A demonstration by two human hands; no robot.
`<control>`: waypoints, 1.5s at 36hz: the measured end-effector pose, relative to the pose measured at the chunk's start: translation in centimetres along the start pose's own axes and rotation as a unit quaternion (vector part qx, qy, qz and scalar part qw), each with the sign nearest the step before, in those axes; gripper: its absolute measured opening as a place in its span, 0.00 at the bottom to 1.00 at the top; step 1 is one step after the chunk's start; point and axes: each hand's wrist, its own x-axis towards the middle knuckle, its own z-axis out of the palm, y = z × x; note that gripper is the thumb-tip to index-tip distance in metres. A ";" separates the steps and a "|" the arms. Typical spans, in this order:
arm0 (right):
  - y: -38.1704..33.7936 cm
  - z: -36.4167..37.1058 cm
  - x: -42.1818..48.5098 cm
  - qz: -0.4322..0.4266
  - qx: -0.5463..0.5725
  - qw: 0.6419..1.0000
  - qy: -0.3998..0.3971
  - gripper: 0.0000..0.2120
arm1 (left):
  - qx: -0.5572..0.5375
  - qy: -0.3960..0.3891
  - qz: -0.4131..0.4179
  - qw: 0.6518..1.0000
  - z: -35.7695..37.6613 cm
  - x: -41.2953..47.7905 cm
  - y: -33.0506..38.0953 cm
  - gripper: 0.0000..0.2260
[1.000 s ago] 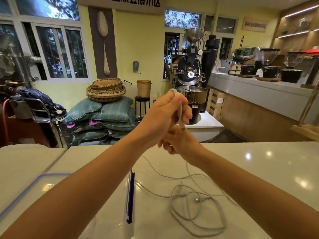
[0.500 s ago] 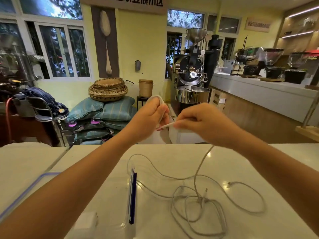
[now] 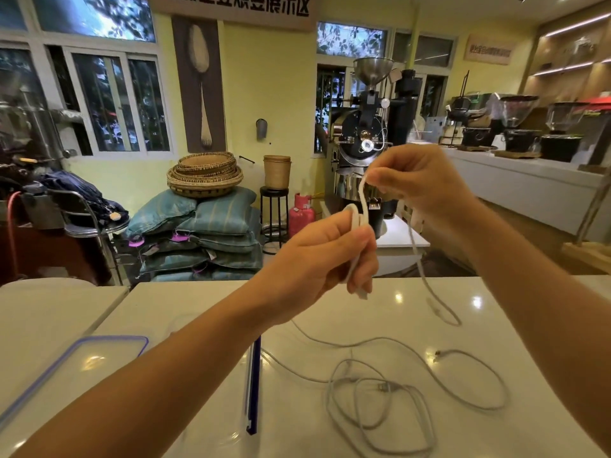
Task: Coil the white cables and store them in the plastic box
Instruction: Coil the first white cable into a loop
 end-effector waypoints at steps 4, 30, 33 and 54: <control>2.0 2.9 -0.7 0.070 0.126 0.989 0.013 0.11 | -0.034 -0.002 0.026 0.999 0.9 0.4 1.0 0.10; -1.7 5.1 -4.4 0.031 -0.305 0.946 -0.103 0.12 | 0.344 0.189 0.006 0.920 -5.1 1.7 0.4 0.10; -2.9 3.9 -3.8 -0.002 -0.341 0.936 -0.085 0.14 | 0.342 0.188 -0.007 0.921 -5.2 1.4 -0.2 0.11; 0.6 -0.2 0.2 0.003 -0.120 0.993 -0.006 0.03 | 0.020 0.015 0.007 1.000 -0.2 -1.3 -0.9 0.11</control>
